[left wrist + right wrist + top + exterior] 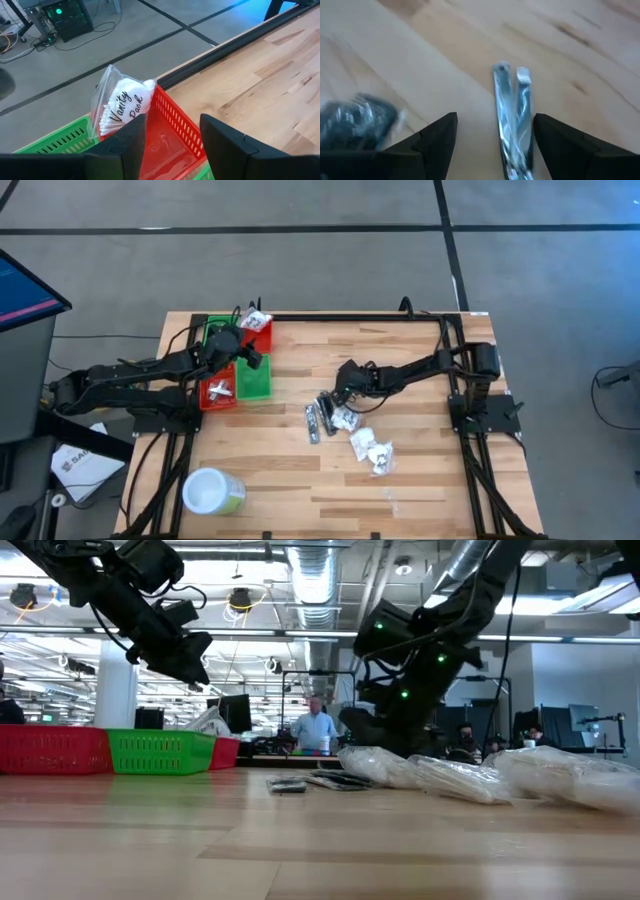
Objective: Pick & Place Travel size toiletries
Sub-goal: Put the silver nail cutter into the bottom red bin
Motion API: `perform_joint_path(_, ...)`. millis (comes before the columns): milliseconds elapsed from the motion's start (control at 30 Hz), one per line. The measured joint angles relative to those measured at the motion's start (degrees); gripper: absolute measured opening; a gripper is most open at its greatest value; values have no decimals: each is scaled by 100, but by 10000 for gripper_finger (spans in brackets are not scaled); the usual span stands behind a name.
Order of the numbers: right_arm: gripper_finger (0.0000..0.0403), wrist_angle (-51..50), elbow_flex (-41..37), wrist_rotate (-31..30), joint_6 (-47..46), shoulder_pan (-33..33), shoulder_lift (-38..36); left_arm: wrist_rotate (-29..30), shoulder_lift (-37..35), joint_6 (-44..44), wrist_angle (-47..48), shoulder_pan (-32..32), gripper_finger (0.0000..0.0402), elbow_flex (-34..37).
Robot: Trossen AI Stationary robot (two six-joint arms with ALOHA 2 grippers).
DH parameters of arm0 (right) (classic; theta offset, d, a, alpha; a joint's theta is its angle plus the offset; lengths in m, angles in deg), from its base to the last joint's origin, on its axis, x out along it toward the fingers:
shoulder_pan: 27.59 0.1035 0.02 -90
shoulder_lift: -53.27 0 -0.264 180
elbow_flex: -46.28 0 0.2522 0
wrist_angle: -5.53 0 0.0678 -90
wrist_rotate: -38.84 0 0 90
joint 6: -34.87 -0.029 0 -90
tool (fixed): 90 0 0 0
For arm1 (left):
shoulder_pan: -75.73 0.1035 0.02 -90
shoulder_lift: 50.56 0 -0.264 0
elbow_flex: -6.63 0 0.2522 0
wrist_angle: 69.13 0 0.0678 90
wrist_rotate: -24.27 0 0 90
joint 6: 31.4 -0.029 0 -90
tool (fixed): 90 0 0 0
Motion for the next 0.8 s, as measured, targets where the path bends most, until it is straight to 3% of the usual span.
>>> perform_joint_path(133, 245, -90, 121, -16, 31, 0, 186, 0, 0, -2, 2, -7, 177, 0)
perform_joint_path(233, 216, -211, 166, 31, 29, -7, 203, 0, 0, -4, 2, -5, 177, 0)
perform_joint_path(500, 44, -527, 395, 258, 481, -9, 223, -1, 0, -9, 4, -4, 177, 0)
perform_joint_path(800, 46, -1119, 946, 339, 867, -9, 268, -2, 0, -12, -1, -4, 177, 0)
